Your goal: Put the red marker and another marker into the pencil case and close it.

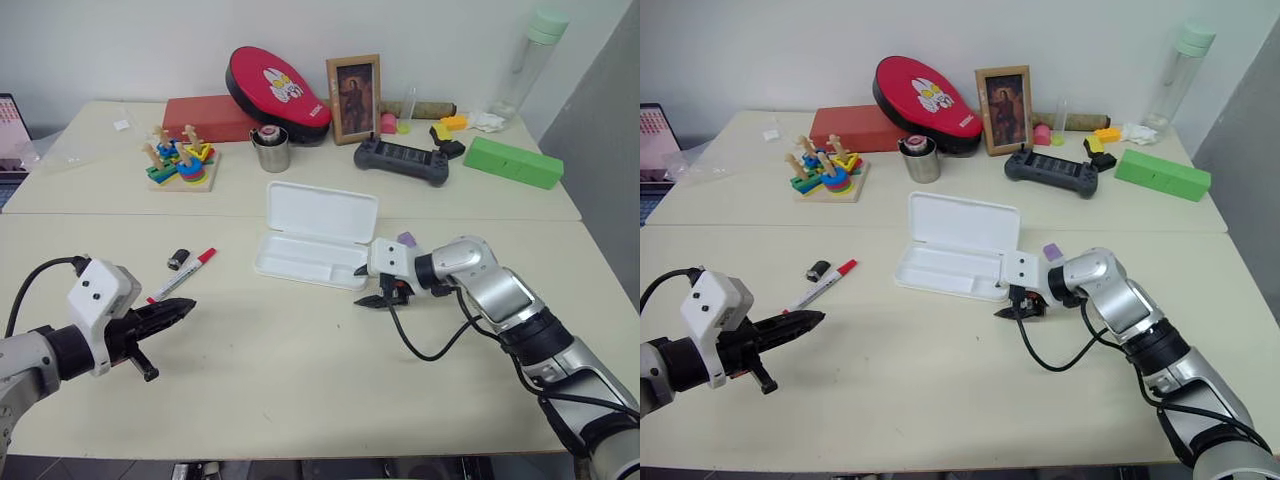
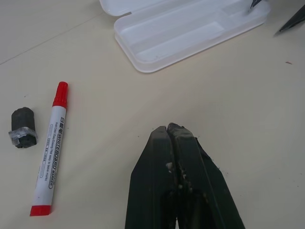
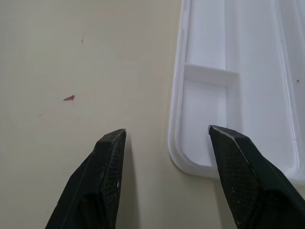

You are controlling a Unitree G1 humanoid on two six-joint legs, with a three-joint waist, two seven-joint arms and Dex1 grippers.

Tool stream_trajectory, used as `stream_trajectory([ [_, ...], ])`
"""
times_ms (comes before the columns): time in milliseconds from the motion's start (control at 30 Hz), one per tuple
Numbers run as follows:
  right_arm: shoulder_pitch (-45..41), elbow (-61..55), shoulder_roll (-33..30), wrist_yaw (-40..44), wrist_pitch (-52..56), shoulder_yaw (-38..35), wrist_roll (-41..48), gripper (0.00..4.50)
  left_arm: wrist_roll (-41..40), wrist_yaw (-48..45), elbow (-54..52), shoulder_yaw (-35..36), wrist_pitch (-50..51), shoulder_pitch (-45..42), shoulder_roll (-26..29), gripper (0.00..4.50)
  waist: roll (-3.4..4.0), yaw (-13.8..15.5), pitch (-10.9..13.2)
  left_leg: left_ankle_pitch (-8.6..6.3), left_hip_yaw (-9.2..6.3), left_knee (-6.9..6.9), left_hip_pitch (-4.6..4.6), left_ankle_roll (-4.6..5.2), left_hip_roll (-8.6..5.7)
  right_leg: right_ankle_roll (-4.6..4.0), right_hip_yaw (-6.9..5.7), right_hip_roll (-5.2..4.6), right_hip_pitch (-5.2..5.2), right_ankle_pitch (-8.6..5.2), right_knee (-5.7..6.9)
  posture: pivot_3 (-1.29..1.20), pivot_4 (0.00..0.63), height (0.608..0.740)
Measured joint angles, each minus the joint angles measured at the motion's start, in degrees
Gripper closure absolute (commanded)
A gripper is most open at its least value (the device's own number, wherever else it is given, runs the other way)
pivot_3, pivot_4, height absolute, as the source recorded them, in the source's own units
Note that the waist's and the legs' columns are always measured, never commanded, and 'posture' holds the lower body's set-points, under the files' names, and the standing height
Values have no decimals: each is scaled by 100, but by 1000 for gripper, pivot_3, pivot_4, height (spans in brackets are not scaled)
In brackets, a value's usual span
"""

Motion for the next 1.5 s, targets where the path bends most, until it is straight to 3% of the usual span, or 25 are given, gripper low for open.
stream_trajectory([
  [133,-156,149,69,14,-126,135,-255,2242,12,70,-44,-100,-2,-7,-69,4500,0,-3,0,0,-1,0,1,0,0,0,-1,0,1,0,1,0,150,740],
  [467,-479,374,103,222,-459,465,-718,4484,89,114,-44,-214,-13,-82,-101,4500,-1,18,-4,1,-4,2,5,-1,0,1,-4,0,7,1,4,0,150,740],
  [1000,-510,154,-34,851,-225,438,-613,4484,96,217,-49,-344,-20,-222,-196,4500,-2,23,-5,2,-5,4,8,-1,0,1,-4,0,7,1,13,0,150,740],
  [1200,-40,-1185,-756,1469,364,-55,169,4484,130,208,-42,-425,-26,-296,-195,4500,-1,44,-4,2,-5,4,7,-1,0,1,-4,0,5,0,14,0,150,740],
  [1500,650,-1925,-1414,1691,354,-193,621,4484,216,185,20,-499,-43,-441,-193,4500,-1,41,-4,2,-2,9,8,-1,0,1,-1,0,5,1,14,0,150,740],
])
